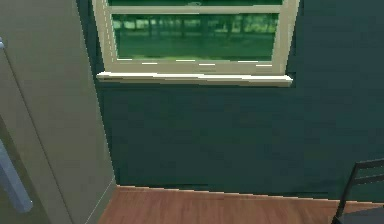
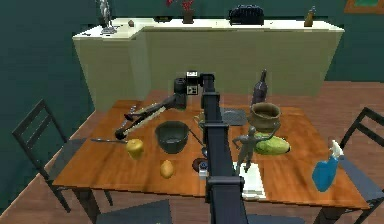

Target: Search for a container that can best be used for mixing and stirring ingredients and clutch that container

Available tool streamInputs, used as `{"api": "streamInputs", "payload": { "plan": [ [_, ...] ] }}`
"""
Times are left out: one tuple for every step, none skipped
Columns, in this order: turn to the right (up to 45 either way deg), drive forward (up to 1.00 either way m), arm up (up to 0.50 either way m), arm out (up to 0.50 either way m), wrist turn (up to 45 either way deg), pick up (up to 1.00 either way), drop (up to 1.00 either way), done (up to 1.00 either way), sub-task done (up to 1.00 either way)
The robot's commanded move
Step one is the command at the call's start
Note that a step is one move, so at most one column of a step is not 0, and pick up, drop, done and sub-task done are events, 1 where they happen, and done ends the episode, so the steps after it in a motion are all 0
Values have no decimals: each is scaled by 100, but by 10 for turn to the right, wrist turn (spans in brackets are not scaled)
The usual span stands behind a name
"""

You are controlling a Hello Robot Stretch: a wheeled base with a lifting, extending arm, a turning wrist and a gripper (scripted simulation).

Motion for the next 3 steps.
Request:
{"api": "streamInputs", "payload": {
  "plan": [
    [0,0,0,0,450,0,0,0,0],
    [0,0,0,0,300,0,0,0,0],
    [0,0,-30,0,0,0,0,0,0]
  ]
}}
